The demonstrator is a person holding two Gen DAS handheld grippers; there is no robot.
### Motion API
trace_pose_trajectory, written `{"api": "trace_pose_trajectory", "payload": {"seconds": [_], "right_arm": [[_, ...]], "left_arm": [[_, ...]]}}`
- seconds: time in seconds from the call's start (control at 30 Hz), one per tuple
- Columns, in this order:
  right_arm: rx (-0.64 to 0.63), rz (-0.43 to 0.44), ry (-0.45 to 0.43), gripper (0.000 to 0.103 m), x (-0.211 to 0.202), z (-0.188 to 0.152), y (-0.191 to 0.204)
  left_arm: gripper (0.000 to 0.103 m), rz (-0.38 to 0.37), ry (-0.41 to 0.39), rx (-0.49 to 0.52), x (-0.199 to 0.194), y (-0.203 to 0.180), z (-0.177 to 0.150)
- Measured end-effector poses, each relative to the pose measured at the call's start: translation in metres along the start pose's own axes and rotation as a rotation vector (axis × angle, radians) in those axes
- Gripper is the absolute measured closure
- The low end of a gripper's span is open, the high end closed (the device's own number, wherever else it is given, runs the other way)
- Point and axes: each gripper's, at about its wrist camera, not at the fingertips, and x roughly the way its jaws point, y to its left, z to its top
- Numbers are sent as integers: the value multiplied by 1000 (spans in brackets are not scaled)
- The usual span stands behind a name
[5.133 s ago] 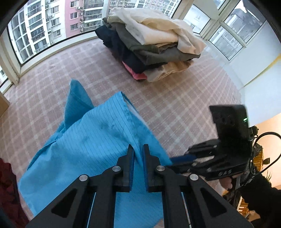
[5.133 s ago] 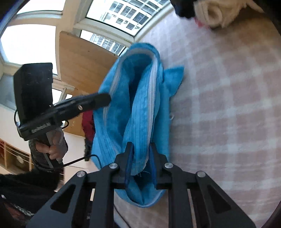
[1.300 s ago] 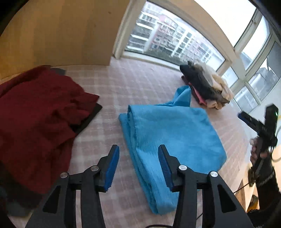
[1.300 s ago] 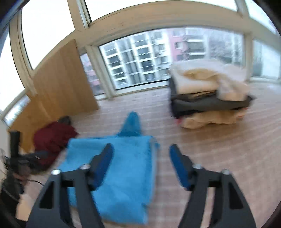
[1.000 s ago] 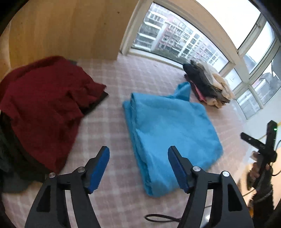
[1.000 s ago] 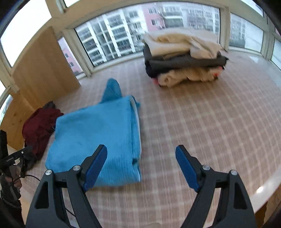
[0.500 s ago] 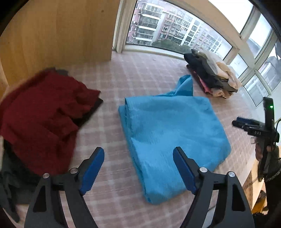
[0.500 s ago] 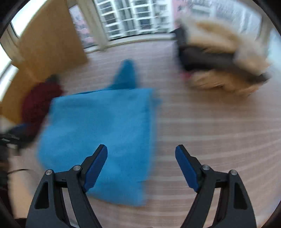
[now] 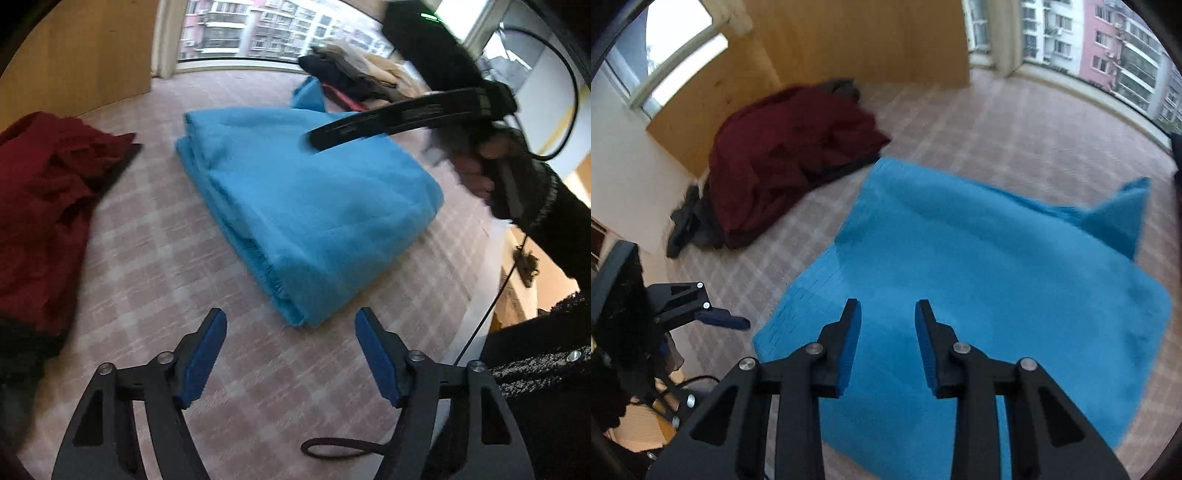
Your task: Fold clothes
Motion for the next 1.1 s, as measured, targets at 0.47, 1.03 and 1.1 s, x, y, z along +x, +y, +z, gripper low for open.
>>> {"api": "trace_pose_trajectory", "payload": {"seconds": [0.47,1.03,1.1], "right_arm": [[84,-64,80,75,44,1,-5],[224,-112,-15,63,-59,-118,-79],[305,-71,32,61,-43,-130,-101]], "left_arm": [[42,-141,107,268,24,-52,7],[45,-84,169,268,26,-65,52],[47,-56,235,227,48,-52,45]]}}
